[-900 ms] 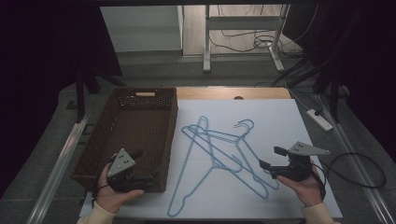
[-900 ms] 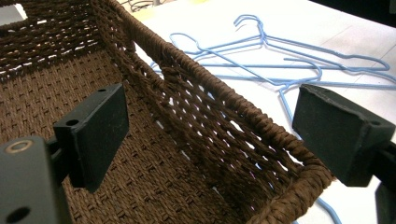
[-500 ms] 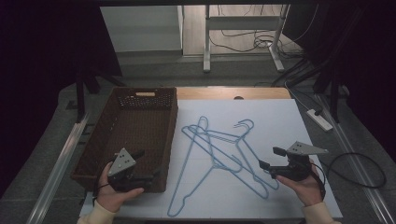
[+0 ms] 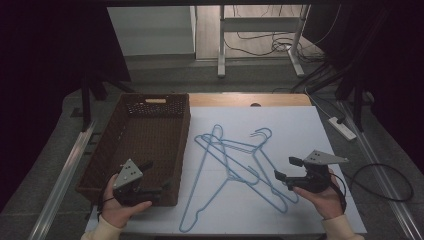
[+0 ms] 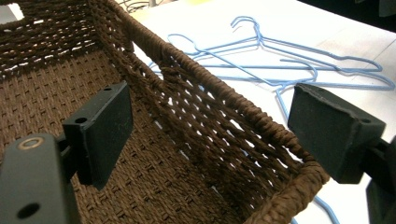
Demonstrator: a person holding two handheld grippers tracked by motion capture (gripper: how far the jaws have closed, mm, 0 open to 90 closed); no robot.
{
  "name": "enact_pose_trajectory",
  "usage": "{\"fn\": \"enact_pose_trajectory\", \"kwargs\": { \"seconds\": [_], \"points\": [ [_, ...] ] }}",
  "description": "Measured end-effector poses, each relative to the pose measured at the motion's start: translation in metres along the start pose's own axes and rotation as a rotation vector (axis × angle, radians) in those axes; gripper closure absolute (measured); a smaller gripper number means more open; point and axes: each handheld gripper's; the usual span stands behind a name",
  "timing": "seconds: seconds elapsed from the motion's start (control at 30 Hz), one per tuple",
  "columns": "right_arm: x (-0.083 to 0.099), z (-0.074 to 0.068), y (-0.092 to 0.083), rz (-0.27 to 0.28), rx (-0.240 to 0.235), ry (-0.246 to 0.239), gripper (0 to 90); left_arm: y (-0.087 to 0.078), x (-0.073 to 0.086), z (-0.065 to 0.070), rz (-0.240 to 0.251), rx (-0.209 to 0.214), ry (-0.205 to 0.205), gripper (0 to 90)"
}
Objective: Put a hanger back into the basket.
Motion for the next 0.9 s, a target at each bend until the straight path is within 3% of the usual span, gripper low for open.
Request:
{"fn": "enact_pose_trajectory", "kwargs": {
  "seconds": [0.3,0.33,0.6,0.9],
  "points": [
    [-0.011,-0.015,0.019,-0.070,-0.052,-0.080,23.9,0.000,0.003,-0.001,-0.015,0.002,-0.007,15.7],
    [-0.013,-0.020,0.025,-0.096,-0.063,-0.110,24.5,0.001,0.003,0.000,-0.019,0.002,-0.004,15.8],
    [-0.021,-0.038,0.041,-0.176,-0.114,-0.218,28.3,0.002,0.002,0.003,-0.033,0.004,0.014,16.0],
    [-0.029,-0.068,0.067,-0.267,-0.140,-0.370,35.2,0.003,0.003,0.005,-0.032,0.011,0.013,16.3]
  ]
}}
Point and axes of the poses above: each handheld gripper's, and its own axes: y roughly forward along the jaws, x roughly out of its underside, z roughly to its right, and after that the axes turned 13 degrees about x, right-handed
